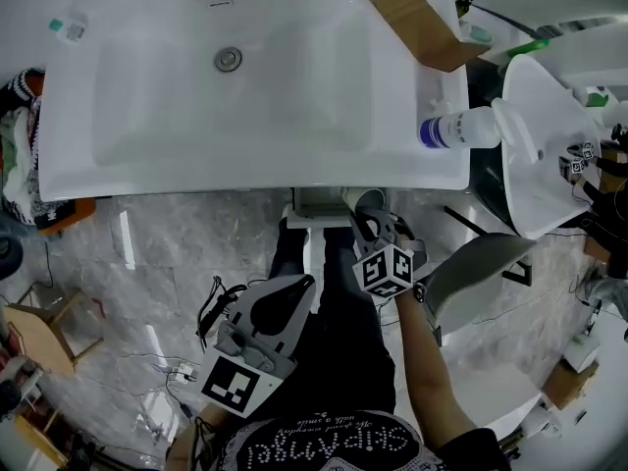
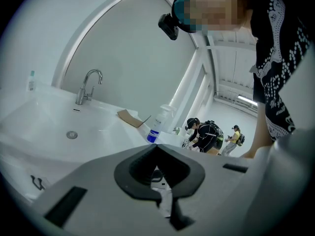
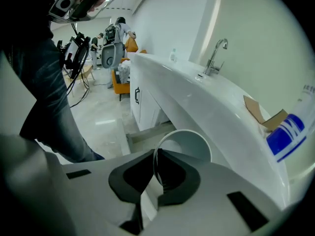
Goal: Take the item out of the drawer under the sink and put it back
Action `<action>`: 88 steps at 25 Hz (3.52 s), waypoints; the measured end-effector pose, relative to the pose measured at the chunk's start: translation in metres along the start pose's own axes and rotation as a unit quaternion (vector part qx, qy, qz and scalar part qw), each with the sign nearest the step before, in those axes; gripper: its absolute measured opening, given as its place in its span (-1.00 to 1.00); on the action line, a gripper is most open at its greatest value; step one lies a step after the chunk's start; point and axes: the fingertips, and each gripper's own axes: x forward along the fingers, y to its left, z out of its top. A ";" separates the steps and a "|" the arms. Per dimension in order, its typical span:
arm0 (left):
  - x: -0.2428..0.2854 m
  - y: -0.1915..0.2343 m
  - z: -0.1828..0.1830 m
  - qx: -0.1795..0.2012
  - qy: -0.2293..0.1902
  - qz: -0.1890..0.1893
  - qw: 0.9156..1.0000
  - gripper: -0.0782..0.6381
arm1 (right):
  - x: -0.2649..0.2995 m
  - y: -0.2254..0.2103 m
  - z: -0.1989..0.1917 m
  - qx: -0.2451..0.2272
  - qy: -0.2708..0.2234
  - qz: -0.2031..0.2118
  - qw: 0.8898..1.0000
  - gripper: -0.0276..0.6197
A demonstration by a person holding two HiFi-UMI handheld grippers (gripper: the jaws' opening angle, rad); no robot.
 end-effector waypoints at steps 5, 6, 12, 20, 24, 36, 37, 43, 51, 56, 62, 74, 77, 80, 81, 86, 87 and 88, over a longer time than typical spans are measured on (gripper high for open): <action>0.000 0.001 -0.007 -0.008 0.008 0.010 1.000 -0.78 | 0.015 0.000 -0.005 -0.006 0.007 0.013 1.000 -0.84; -0.001 0.002 -0.008 -0.010 0.010 0.012 1.000 -0.78 | 0.017 0.001 -0.005 -0.007 0.009 0.016 1.000 -0.84; -0.004 0.003 -0.017 -0.023 0.014 0.024 0.999 -0.78 | 0.034 0.002 -0.014 -0.011 0.021 0.027 0.999 -0.84; -0.011 0.006 -0.030 -0.035 0.026 0.035 0.998 -0.78 | 0.057 -0.001 -0.023 -0.026 0.044 0.036 0.998 -0.84; -0.016 0.009 -0.036 -0.042 0.031 0.040 0.998 -0.78 | 0.069 0.000 -0.030 -0.037 0.059 0.044 0.997 -0.84; -0.031 0.020 -0.048 -0.062 0.034 0.056 0.996 -0.78 | 0.098 0.005 -0.037 -0.069 0.091 0.064 0.991 -0.84; -0.031 0.020 -0.049 -0.063 0.035 0.057 0.996 -0.78 | 0.100 0.004 -0.038 -0.068 0.094 0.065 0.991 -0.84; -0.034 0.024 -0.053 -0.069 0.040 0.061 0.995 -0.78 | 0.110 0.002 -0.043 -0.067 0.107 0.068 0.990 -0.84; -0.034 0.025 -0.054 -0.070 0.042 0.061 0.995 -0.78 | 0.120 0.006 -0.046 -0.063 0.120 0.080 0.987 -0.84; -0.031 0.024 -0.054 -0.069 0.042 0.061 0.995 -0.78 | 0.125 0.009 -0.049 -0.077 0.136 0.088 0.984 -0.84; -0.028 0.021 -0.053 -0.070 0.041 0.060 0.995 -0.78 | 0.130 0.010 -0.050 -0.112 0.149 0.091 0.978 -0.84; -0.025 0.015 -0.052 -0.068 0.040 0.054 0.995 -0.78 | 0.132 0.013 -0.050 -0.127 0.153 0.112 0.974 -0.84; -0.026 0.013 -0.051 -0.066 0.038 0.052 0.996 -0.78 | 0.129 0.016 -0.054 -0.127 0.161 0.125 0.971 -0.83; -0.027 0.013 -0.051 -0.064 0.035 0.052 0.996 -0.78 | 0.129 0.015 -0.054 -0.125 0.161 0.126 0.971 -0.83; -0.028 0.013 -0.050 -0.064 0.035 0.052 0.996 -0.78 | 0.128 0.015 -0.053 -0.122 0.159 0.127 0.972 -0.83; -0.028 0.011 -0.050 -0.061 0.033 0.049 0.996 -0.78 | 0.128 0.019 -0.047 -0.116 0.149 0.133 0.973 -0.66; -0.028 0.011 -0.050 -0.061 0.033 0.048 0.996 -0.78 | 0.128 0.019 -0.045 -0.116 0.147 0.132 0.973 -0.66; -0.028 0.010 -0.050 -0.060 0.033 0.048 0.997 -0.78 | 0.127 0.020 -0.044 -0.115 0.144 0.131 0.974 -0.66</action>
